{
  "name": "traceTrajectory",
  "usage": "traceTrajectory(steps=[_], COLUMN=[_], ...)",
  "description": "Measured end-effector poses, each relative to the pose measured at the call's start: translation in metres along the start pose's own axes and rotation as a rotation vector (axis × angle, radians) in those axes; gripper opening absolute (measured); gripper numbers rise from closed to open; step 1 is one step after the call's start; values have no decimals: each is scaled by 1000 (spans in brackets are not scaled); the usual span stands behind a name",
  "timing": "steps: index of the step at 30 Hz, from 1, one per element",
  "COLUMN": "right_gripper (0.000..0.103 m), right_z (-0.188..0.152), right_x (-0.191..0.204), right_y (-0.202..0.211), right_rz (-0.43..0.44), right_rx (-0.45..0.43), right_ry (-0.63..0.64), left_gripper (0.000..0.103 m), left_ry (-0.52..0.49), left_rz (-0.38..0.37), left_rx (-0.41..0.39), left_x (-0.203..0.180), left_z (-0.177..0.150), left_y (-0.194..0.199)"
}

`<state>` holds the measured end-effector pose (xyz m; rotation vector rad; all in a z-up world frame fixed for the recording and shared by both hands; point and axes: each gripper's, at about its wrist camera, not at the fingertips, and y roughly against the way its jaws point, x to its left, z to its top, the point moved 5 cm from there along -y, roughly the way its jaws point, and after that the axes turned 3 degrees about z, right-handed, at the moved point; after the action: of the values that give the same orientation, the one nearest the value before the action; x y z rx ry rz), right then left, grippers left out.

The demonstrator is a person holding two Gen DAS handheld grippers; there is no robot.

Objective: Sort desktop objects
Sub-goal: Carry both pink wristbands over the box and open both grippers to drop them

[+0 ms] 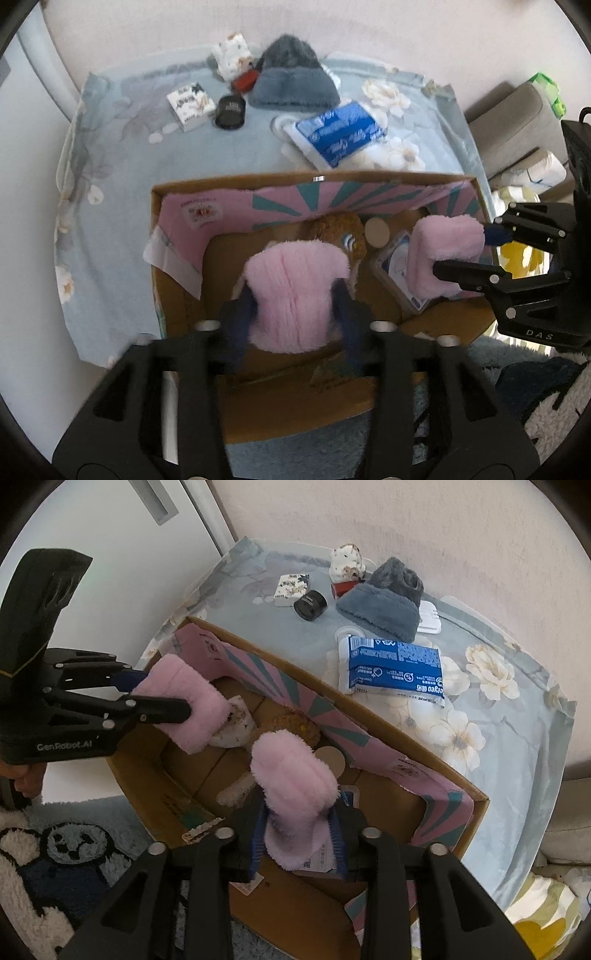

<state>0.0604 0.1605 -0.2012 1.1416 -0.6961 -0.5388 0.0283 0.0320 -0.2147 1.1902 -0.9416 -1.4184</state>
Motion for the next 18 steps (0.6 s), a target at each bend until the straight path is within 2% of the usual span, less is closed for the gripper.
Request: traceTrajectory(steps=[1, 2, 3, 5, 12, 18], right_gripper=[38, 46, 51, 59, 59, 59], right_z=[-1, -1, -1, -1, 4, 10], right_x=[0, 0, -1, -4, -11, -17], right_y=[-2, -3, -4, -5, 0, 15], right_rz=[0, -1, -8, -22, -79, -120], right_rx=[13, 22, 25, 30, 6, -39], right_ry=[3, 0, -6, -23, -39, -53], left_gripper=[80, 99, 102, 102, 102, 102], left_ry=[-6, -13, -19, -30, -48, -52], left_rz=[9, 17, 14, 0, 28, 22], left_rx=[-6, -17, -26, -40, -44, -75], left_x=[1, -1, -1, -3, 0, 5], left_z=[0, 0, 0, 1, 4, 11], left_y=[0, 1, 3, 7, 10, 20])
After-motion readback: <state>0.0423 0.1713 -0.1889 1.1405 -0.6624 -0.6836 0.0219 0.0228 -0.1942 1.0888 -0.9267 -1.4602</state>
